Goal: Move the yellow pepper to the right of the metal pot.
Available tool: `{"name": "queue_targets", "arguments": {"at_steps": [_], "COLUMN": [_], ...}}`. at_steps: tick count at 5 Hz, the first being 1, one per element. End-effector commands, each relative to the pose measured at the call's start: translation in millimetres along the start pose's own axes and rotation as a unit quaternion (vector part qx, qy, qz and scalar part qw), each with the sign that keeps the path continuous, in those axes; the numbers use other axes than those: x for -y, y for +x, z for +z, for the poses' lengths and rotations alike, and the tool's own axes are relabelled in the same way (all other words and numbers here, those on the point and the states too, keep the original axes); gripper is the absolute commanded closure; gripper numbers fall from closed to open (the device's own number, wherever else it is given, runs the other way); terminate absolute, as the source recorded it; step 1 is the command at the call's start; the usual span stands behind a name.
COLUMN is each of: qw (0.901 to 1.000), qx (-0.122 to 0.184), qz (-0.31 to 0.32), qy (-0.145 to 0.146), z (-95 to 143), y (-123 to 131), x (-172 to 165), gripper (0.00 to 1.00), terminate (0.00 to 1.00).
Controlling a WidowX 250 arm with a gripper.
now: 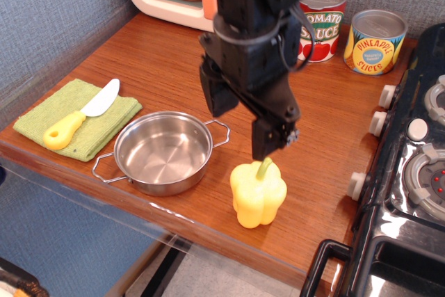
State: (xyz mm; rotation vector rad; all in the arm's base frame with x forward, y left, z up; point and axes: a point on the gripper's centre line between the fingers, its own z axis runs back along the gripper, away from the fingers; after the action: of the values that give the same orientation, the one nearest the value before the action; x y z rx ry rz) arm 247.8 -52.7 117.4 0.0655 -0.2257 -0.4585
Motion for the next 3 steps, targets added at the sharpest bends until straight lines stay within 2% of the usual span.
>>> {"name": "queue_targets", "arguments": {"at_steps": [1, 2, 3], "qw": [0.9969, 0.9919, 0.9882], "qx": [0.018, -0.004, -0.029], "qz": [0.076, 0.127, 0.146], "qy": [0.007, -0.007, -0.034], "z": [30.0, 29.5, 20.9], "y": [-17.5, -27.3, -34.9], "x": [-31.3, -34.9, -37.0], "gripper": [0.00, 0.00, 0.00], "terminate": [0.00, 0.00, 0.00]}}
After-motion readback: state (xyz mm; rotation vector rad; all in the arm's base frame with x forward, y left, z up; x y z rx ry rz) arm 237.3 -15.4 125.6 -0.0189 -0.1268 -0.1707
